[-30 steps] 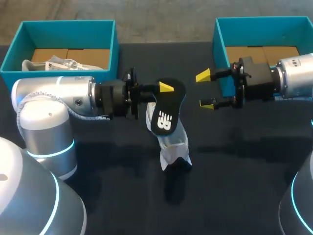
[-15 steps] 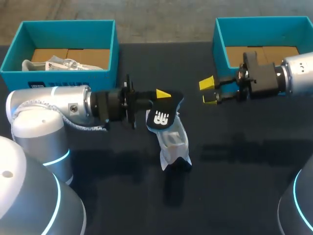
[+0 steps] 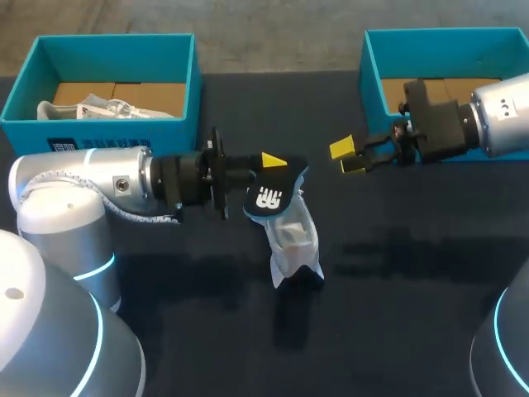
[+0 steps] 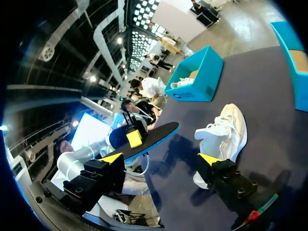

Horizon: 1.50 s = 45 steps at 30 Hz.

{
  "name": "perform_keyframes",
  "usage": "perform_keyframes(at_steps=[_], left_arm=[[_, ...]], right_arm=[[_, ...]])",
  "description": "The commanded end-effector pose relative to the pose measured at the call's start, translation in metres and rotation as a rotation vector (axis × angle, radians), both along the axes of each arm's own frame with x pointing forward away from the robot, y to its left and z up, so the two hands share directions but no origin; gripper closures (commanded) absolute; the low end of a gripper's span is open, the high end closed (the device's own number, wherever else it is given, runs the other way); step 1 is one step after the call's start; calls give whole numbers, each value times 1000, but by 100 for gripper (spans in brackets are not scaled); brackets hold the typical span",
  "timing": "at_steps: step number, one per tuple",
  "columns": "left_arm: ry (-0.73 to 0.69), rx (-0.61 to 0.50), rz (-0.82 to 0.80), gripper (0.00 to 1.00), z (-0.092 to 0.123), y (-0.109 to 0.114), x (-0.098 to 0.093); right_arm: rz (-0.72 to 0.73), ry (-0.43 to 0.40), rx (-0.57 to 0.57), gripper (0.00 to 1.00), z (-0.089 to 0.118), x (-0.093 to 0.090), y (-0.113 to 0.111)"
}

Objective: Take the shoe out of the shoebox, open the shoe tongue, remove and reinsert the insole, then place the shoe into the shoebox

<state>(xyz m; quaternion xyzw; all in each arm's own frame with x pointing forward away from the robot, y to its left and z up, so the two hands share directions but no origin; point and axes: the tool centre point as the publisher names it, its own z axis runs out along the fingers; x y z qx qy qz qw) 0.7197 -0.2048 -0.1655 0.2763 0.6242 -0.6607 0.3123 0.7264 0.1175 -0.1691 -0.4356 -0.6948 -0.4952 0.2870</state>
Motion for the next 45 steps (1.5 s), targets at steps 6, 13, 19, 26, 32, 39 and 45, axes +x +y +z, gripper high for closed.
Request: perform_keyframes(at_steps=[6,13,19,26,32,39,45], left_arm=[[0,3,2,100,0,0,-1],[0,3,2,100,0,0,-1],[0,3,2,100,0,0,-1],[0,3,2,100,0,0,-1],[0,3,2,100,0,0,-1],[6,-10,-2,100,-1,0,-2],[96,-50,-1,100,-15,3,-8]], right_arm=[[-1,2,-3,0,0,0,1],[-1,2,-3,0,0,0,1],[-1,2,-3,0,0,0,1],[-1,2,-3,0,0,0,1],[-1,2,-3,0,0,0,1],[0,-71,-14,0,-11,2,-3],[33,-227,-103,0,-27,1,-10]])
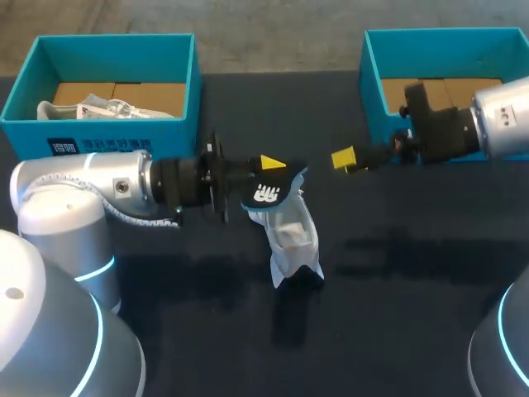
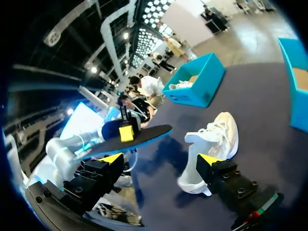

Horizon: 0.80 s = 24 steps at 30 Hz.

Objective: Take the shoe out of the shoebox, open the shoe tongue, remove and reinsert the insole, then place the shoe into the shoebox

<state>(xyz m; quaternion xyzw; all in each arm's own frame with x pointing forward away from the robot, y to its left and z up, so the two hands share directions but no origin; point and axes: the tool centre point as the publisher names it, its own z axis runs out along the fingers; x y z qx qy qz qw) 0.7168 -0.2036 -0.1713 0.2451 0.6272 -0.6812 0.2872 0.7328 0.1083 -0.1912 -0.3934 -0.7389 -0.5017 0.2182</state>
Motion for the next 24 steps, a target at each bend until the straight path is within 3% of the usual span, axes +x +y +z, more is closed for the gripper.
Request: perform_keyframes(at_steps=[1,6,15,21,24], left_arm=[[37,-39,4,100,-11,2,-7],[84,-81,4,100,-15,1,-15],[163,-116,17,100,-32,0,-20],[203,-121,24,100,-42,2,-21],[213,-124,25,100,-45,2,-21]], right_arm=[[17,-62,-44,0,-7,-6,-1],[51,-130,-73,0,-18,-10,-3],[75,-183,-107,0,-41,-23,-7],[77,-180,-152,0,-60,-37,-8],[80,-128,-184,0,-74,-44,-9]])
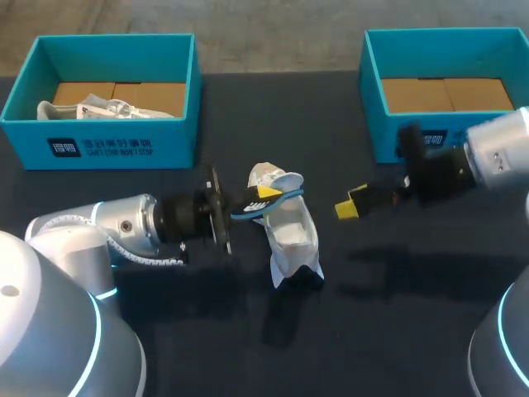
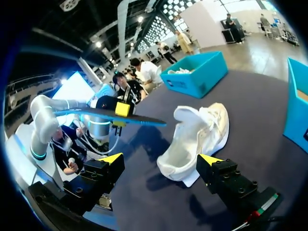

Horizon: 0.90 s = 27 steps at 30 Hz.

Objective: Take the shoe out of the shoebox, open the shoe tongue, remove and reinsert the insole, then place the shoe into the shoebox

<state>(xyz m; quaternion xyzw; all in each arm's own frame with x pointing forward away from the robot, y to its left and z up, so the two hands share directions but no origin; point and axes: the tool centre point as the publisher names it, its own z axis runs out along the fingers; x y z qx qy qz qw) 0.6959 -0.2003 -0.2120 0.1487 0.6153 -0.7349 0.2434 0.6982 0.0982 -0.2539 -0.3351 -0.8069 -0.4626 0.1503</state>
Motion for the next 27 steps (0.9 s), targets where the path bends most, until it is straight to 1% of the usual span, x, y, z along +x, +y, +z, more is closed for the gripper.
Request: perform_keyframes(at_steps=[1,11,19,20,21,25,27], left_arm=[[18,-14,1,100,-6,-2,0],[51,-24,0,100,-26,-4,2],[57,-36,6,100,-36,-1,3],[59,-30,8,100,-37,-1,4],[66,-28,6,100,-38,-1,4],[81,-31,16,100,-40,-1,4],[88,-37,21,100,-40,-2,5]], right_arm=[[-14,28,-30,0,-11,-9,1],[-14,28,-30,0,-11,-9,1],[-14,28,-30,0,-11,-9,1],[-16,34,-44,0,-15,-8,0],[-11,17,-55,0,-18,-7,-1],[-15,5,-108,0,-31,-6,-5],[14,-21,-136,0,-36,-6,-7]])
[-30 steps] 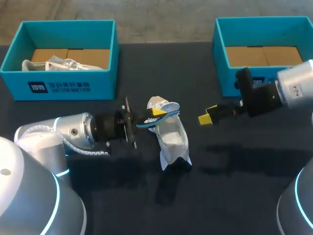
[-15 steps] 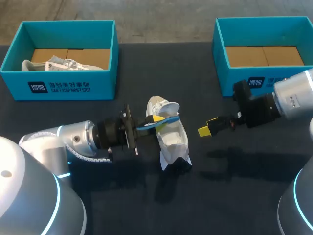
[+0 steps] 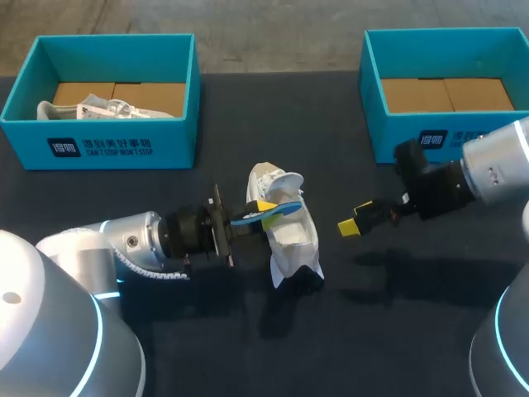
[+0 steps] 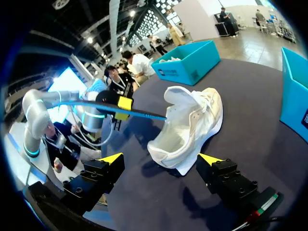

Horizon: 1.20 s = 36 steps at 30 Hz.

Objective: Take the shoe out of the shoebox, open the shoe tongue, remove and reinsert the insole, then place the shoe into the shoebox

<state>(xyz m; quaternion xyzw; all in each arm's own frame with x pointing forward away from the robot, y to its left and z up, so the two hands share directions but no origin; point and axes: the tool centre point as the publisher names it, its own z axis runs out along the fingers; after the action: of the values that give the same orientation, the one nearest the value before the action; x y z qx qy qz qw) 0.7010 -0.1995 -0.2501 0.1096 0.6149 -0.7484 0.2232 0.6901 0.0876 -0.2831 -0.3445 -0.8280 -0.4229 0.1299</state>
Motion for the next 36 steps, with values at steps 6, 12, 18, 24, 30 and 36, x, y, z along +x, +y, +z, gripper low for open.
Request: perform_keyframes(at_steps=[6,12,18,24,30,36], left_arm=[[5,-3,13,100,-1,-10,2],[6,-7,24,100,3,-19,3],[12,-3,20,100,0,-22,4],[33,13,24,100,4,-15,-2],[39,28,27,100,3,-6,-6],[47,42,41,100,-3,2,-6]], right_arm=[[82,-103,-91,0,-20,3,-2],[118,-132,-110,0,-35,6,-11],[129,-133,-123,0,-43,6,-13],[134,-120,-117,0,-51,6,-12],[136,-116,-121,0,-57,7,-10],[140,-110,-117,0,-62,8,-6]])
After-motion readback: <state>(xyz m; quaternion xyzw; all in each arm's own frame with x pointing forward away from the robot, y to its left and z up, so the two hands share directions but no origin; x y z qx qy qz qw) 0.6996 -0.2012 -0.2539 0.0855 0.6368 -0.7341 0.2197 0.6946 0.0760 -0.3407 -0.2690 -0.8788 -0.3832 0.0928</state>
